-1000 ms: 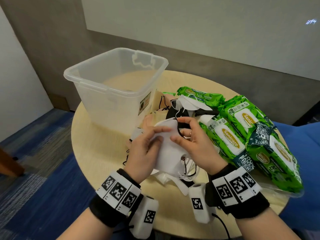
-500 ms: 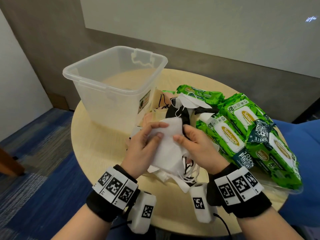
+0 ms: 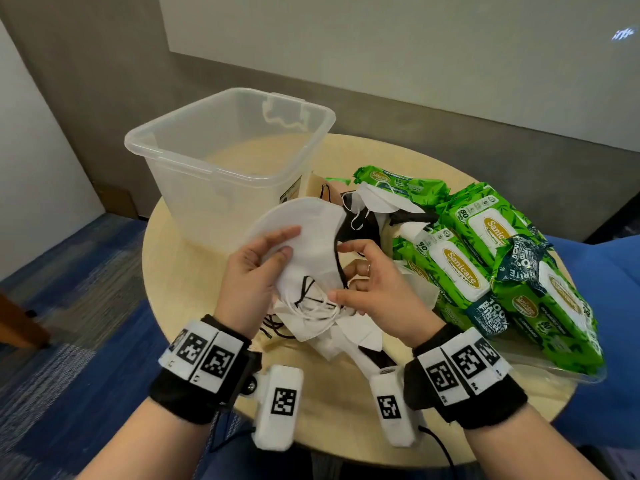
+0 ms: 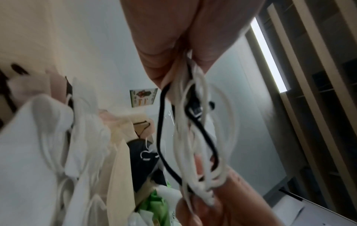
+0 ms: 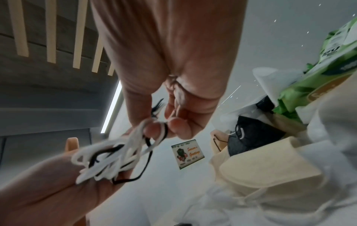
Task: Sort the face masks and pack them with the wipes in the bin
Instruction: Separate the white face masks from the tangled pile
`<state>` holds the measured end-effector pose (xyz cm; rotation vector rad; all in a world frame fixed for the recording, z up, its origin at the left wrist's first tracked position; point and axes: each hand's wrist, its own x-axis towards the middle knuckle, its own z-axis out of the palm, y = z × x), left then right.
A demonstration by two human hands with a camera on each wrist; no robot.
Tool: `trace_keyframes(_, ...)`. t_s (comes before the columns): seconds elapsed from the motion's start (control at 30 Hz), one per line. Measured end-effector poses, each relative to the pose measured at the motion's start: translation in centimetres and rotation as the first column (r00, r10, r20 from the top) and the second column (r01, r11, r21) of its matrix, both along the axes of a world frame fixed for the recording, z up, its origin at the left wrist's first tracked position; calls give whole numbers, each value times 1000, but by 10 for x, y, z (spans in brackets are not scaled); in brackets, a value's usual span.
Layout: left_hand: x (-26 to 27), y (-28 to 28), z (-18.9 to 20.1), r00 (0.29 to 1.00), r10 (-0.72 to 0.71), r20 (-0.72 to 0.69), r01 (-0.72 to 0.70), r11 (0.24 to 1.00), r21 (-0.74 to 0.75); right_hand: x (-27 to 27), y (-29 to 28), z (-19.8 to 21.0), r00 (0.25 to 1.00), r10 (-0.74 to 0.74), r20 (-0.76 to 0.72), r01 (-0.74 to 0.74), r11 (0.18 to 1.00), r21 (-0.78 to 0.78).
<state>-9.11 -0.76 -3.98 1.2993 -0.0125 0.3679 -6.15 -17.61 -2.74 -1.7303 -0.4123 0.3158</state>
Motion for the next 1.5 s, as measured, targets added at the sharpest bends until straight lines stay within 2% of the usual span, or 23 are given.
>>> trace_keyframes(0.13,-1,14,-3,996,84,-3,-83,992,93,13,-13,-2,984,-161,80,163,986,-18)
trace_keyframes(0.2,-1,19,-5,995,97,-20,-94,989,118,23,-17,-7,959,-231,162,254,956,-145)
trace_keyframes(0.23,-1,22,-6,995,93,-31,-88,988,126,29,-18,-10,946,-233,227,291,918,-271)
trace_keyframes(0.3,0,24,-8,996,82,-47,-74,985,153,39,-19,-15,926,-160,343,333,774,-539)
trace_keyframes(0.33,0,24,-9,995,82,-55,-72,983,166,44,-17,-18,928,-87,363,317,695,-646)
trace_keyframes(0.4,1,24,-10,994,90,-63,-77,980,182,50,-11,-22,952,75,296,208,554,-806)
trace_keyframes(0.47,1,24,-10,993,98,-68,-83,978,190,53,-1,-28,962,191,194,98,421,-902)
trace_keyframes(0.53,1,24,-9,993,94,-76,-79,980,185,56,5,-34,960,236,151,72,314,-947)
trace_keyframes(0.67,0,23,-9,993,76,-91,-60,984,165,64,10,-42,971,217,101,48,237,-970)
trace_keyframes(0.9,1,22,-10,993,63,-101,-47,988,150,71,15,-42,965,263,5,-58,230,-972)
trace_keyframes(1.03,0,21,-10,993,57,-104,-42,989,143,68,16,-44,964,264,29,-25,197,-980)
trace_keyframes(1.13,-1,22,-10,992,54,-113,-38,989,142,71,17,-44,957,254,143,76,255,-964)
trace_keyframes(1.23,-2,23,-9,992,54,-110,-37,989,146,74,11,-38,957,179,227,162,316,-935)
trace_keyframes(1.27,-3,24,-8,992,56,-111,-39,989,145,76,7,-33,963,146,228,162,363,-918)
trace_keyframes(1.37,-2,26,-8,991,69,-114,-52,988,148,73,-6,-8,971,-2,237,189,609,-771)
trace_keyframes(1.4,-1,26,-8,991,76,-115,-58,987,152,72,-11,1,968,-22,249,204,647,-735)
trace_keyframes(1.5,1,25,-7,990,89,-106,-71,984,165,73,-25,18,961,-35,273,226,665,-712)
